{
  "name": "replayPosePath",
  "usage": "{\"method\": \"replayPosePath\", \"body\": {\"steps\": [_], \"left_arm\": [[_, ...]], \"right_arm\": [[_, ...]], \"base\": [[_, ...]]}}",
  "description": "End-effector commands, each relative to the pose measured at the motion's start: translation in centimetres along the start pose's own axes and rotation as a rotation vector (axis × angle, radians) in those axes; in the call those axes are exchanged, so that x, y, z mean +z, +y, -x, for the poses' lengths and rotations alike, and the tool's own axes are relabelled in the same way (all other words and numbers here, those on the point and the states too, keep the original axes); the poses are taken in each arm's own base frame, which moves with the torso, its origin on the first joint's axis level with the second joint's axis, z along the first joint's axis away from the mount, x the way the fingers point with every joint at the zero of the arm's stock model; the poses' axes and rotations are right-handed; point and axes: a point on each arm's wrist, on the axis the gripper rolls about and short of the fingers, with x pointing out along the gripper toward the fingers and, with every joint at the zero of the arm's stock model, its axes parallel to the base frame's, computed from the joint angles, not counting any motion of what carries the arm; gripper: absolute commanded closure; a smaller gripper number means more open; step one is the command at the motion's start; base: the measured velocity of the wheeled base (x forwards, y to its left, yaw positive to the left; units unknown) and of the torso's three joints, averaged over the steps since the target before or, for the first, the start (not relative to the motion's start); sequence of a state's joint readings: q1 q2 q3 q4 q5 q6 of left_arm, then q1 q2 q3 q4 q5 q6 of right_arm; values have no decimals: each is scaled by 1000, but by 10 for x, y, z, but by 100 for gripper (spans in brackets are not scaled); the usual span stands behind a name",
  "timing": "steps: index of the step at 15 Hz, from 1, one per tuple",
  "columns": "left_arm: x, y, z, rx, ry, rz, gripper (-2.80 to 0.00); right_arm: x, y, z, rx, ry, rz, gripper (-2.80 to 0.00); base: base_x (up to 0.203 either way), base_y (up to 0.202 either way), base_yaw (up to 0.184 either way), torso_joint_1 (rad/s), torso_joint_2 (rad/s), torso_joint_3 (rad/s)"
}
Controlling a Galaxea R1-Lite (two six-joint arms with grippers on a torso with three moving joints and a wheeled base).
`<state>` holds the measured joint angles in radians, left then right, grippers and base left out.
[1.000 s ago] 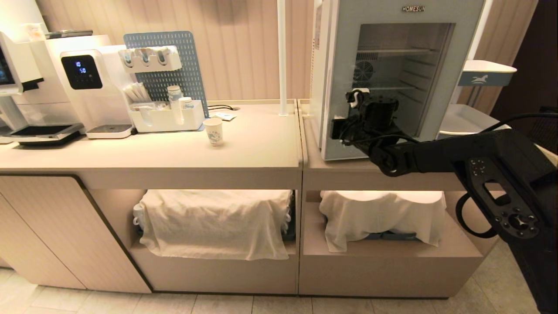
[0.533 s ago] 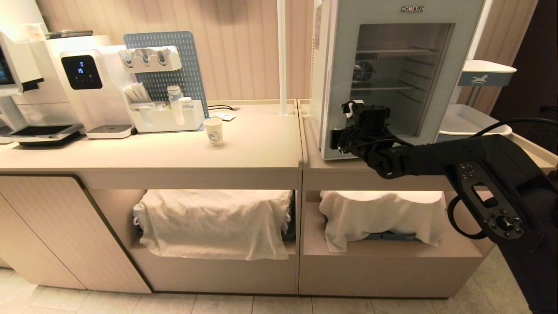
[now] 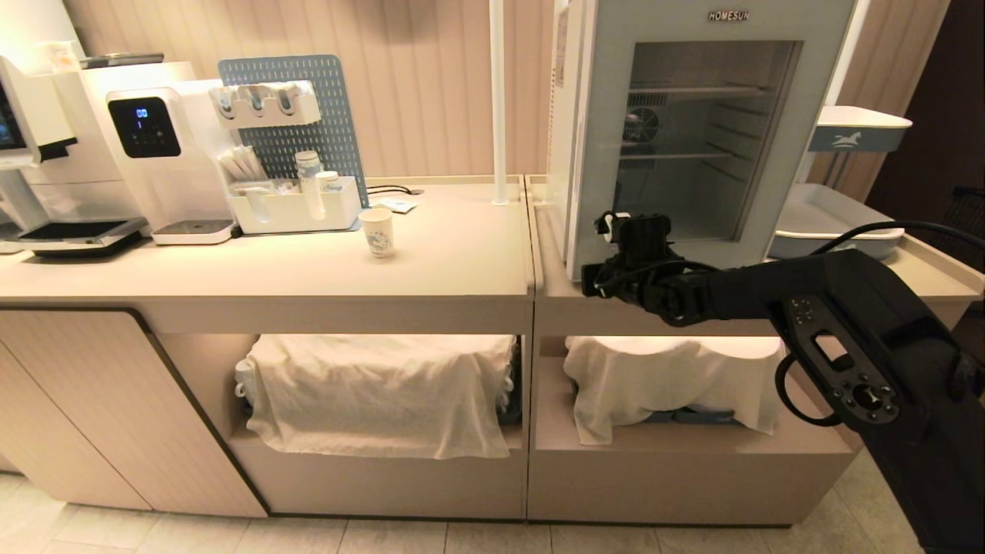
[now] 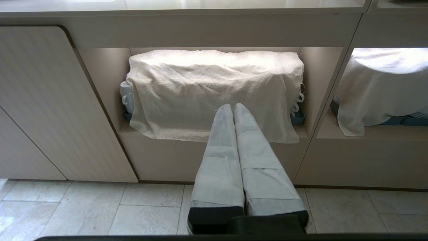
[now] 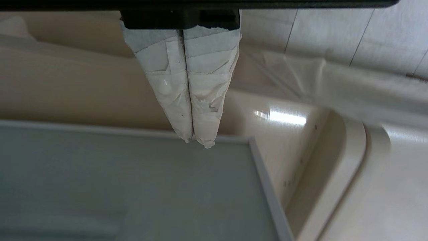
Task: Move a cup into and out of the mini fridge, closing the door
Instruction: Close the freezer door
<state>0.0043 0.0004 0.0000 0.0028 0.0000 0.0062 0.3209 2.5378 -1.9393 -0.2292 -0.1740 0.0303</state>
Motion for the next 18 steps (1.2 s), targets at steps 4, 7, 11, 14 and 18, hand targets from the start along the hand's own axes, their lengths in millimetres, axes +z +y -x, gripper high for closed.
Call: {"method": "replayPosePath", "body": {"steps": [4,7,11,14,18], "left_arm": [[0,0,0,0,1,0,0],[0,0,0,0,1,0,0],[0,0,0,0,1,0,0],[0,0,0,0,1,0,0],[0,0,0,0,0,0,0]], "right_arm": [[-15,-3,-9,79,43,0,0],[4,-15,-1,80,-7,-16,0],[44,-30,13,41,-241,-53,0],[58,-33,21,-44,-332,-99,0],[79,-35,40,-42,-381,-133,0]], "base": [[0,0,0,0,0,0],[0,0,0,0,0,0],[0,0,0,0,0,0],[0,0,0,0,0,0],[0,0,0,0,0,0]]}}
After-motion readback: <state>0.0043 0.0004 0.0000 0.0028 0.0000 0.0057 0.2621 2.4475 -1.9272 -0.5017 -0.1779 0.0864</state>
